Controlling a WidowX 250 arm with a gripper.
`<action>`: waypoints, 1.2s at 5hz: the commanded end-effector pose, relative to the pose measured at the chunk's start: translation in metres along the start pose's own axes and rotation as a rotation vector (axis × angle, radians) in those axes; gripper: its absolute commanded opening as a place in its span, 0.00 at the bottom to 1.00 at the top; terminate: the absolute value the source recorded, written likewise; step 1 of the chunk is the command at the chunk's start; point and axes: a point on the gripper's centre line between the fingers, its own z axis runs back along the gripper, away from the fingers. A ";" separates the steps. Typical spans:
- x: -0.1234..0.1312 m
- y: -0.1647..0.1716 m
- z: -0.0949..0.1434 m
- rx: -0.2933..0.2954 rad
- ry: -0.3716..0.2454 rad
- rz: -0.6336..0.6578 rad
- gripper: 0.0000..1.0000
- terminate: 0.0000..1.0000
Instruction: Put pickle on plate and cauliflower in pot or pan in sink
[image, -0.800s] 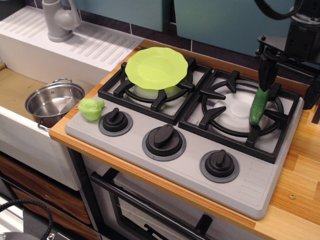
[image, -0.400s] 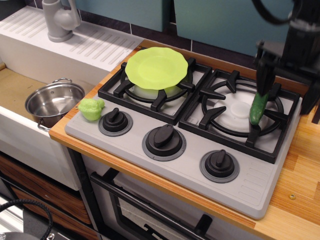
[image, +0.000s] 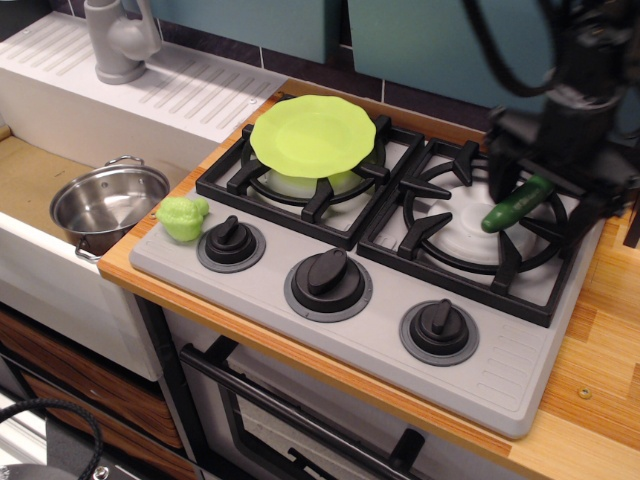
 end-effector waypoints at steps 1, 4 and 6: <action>0.009 0.004 0.015 -0.008 -0.073 -0.016 1.00 0.00; 0.002 -0.007 0.017 -0.056 -0.040 0.020 0.00 0.00; -0.007 -0.017 0.040 -0.071 -0.024 0.016 0.00 0.00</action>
